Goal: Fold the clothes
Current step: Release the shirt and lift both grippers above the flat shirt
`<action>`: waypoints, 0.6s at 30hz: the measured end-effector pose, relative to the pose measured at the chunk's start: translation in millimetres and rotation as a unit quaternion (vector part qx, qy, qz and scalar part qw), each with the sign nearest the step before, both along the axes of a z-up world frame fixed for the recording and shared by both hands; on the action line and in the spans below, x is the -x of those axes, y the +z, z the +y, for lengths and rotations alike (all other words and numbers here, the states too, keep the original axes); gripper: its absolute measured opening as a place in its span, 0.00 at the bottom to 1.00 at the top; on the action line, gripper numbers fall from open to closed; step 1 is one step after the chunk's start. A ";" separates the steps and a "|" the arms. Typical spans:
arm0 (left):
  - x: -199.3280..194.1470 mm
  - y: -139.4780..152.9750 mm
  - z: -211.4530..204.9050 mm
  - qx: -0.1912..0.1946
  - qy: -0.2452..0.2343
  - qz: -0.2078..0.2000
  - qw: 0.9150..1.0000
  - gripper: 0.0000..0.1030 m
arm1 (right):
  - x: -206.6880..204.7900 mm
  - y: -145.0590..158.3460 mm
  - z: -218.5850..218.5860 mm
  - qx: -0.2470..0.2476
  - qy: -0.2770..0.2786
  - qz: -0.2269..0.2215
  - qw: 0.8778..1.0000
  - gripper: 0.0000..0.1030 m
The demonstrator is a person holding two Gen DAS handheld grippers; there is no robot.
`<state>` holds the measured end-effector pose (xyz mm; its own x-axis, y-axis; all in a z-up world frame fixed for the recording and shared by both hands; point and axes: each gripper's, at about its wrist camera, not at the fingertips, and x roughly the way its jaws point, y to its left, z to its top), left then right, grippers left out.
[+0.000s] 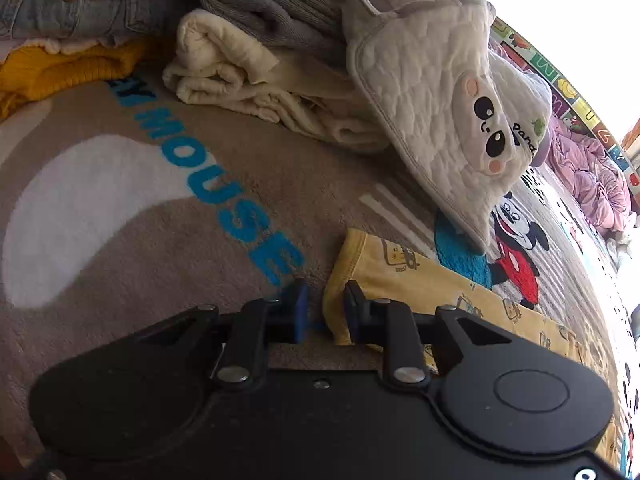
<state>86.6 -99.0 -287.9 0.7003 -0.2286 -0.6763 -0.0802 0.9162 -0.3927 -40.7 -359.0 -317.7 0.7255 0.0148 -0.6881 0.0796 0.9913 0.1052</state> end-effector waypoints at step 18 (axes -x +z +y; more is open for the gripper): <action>102.5 33.8 -85.9 0.031 -0.242 -0.051 0.968 0.39 | 248.7 7.1 -67.1 -0.068 -0.203 -0.063 0.975 0.40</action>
